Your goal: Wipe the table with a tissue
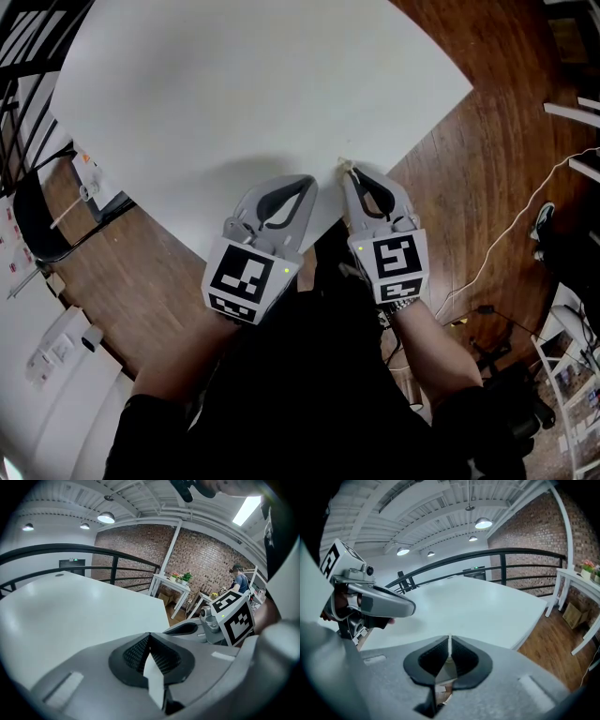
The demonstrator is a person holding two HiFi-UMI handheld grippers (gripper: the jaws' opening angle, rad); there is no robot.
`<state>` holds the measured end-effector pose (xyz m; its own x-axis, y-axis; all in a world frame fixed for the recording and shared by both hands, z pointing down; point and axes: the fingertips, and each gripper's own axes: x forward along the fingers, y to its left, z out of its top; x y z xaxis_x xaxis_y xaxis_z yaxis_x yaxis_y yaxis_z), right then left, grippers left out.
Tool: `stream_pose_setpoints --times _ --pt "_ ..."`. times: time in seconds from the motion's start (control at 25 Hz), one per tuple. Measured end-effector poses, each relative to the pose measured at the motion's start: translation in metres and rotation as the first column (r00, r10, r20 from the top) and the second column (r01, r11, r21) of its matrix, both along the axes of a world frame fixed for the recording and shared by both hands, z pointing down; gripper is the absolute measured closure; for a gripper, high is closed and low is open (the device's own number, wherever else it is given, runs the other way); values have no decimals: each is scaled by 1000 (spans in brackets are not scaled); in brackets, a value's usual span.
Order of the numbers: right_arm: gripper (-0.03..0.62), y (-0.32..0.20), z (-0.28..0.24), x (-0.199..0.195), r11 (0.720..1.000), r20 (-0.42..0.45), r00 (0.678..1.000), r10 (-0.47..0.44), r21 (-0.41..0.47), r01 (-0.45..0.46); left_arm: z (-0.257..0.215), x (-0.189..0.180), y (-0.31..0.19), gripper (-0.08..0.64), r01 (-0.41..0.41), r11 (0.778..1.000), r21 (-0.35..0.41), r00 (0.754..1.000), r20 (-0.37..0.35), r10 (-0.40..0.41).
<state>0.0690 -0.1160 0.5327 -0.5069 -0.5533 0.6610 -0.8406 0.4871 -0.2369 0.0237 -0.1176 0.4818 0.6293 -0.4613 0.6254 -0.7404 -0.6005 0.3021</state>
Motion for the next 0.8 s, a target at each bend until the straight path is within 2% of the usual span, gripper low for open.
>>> stream_pose_setpoints --times 0.8 --pt "584 -34 2 0 1000 -18 1000 -25 3 25 4 -2 -25 545 29 1000 -10 1000 7 -29"
